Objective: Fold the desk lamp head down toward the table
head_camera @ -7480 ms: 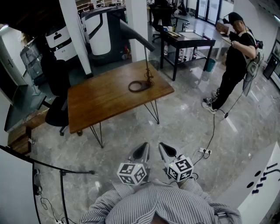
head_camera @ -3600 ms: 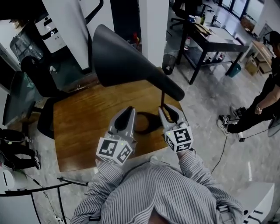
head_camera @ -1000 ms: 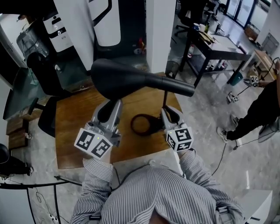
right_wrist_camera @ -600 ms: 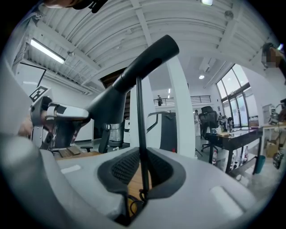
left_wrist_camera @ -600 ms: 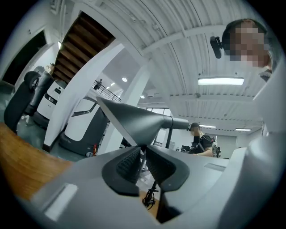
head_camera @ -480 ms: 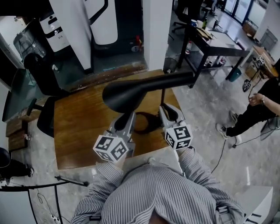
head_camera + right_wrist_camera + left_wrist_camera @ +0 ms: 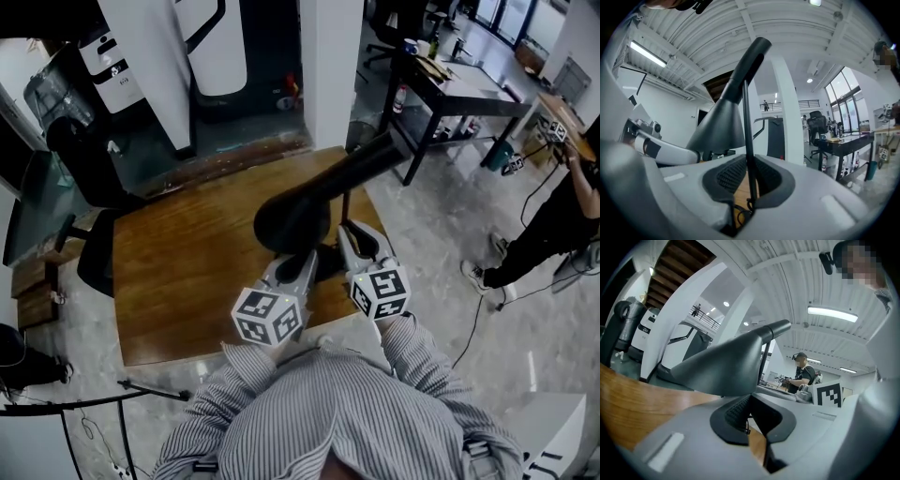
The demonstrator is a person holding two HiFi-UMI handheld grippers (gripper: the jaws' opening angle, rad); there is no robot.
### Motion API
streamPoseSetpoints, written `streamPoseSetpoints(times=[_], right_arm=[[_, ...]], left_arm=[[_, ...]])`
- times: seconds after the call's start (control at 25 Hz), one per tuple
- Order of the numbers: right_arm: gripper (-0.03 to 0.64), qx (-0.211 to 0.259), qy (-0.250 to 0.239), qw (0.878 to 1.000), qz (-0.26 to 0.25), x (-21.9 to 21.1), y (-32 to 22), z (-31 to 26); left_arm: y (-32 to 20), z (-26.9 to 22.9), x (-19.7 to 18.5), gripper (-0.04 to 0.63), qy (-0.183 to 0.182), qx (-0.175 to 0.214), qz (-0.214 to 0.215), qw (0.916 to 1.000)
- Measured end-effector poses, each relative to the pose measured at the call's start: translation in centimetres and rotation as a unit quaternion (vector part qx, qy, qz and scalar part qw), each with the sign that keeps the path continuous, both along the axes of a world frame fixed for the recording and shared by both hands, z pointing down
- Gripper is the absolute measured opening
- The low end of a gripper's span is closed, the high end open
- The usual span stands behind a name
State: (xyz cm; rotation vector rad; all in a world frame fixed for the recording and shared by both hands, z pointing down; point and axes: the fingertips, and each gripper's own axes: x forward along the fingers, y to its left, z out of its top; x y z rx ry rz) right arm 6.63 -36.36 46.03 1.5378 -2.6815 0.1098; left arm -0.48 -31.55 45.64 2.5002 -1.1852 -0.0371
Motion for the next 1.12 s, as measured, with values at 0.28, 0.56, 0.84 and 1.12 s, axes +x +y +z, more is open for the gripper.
streamPoseSetpoints(times=[0.28, 0.56, 0.84, 1.12], right_arm=[[0.051, -0.003, -0.004, 1.0, 0.004, 0.2, 0.0, 0.1], [0.051, 0.001, 0.007, 1.0, -0.002, 0.1, 0.1, 0.2], [0.051, 0.046, 0.035, 0.998, -0.017, 0.2, 1.2, -1.3], [0.049, 0.014, 0.03, 0.999, -0.029, -0.6, 5.8, -1.2]], left_arm=[[0.1, 0.4, 1.2, 0.005, 0.006, -0.012, 0.008, 0.9999], [0.1, 0.5, 1.3, 0.005, 0.0, -0.003, 0.018, 0.9998], [0.6, 0.9, 1.3, 0.005, -0.032, 0.008, 0.015, 0.9993], [2.1, 1.0, 2.3, 0.005, -0.035, 0.012, 0.01, 0.9993]])
